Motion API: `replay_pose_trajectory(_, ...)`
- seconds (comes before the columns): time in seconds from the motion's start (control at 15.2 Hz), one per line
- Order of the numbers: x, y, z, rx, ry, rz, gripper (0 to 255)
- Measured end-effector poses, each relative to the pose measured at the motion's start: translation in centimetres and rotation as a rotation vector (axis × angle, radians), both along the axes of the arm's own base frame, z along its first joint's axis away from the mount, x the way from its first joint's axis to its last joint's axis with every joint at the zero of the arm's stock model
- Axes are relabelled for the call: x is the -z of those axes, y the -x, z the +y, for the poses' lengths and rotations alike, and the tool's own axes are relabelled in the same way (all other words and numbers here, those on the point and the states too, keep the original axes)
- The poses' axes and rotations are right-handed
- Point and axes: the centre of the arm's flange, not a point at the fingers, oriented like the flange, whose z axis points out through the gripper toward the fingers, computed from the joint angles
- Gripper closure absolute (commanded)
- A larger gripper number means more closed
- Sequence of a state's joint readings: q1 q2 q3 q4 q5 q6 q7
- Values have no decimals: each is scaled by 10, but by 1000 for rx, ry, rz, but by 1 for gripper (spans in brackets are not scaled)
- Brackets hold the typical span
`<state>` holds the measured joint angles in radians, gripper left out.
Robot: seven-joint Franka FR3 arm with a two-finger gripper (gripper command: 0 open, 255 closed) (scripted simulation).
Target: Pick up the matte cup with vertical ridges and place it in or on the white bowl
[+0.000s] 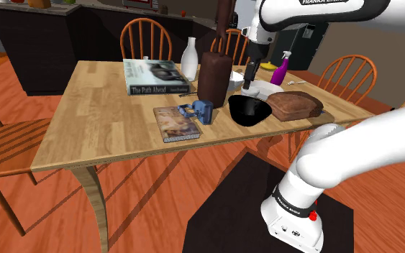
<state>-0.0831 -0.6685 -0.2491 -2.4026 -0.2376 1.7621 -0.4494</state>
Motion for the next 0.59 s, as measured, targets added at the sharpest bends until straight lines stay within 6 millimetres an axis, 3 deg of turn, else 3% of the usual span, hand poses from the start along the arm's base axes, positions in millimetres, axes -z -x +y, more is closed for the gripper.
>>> replay_pose_trajectory(0.59, 46, -25, -105, -33, 27, -7, 0)
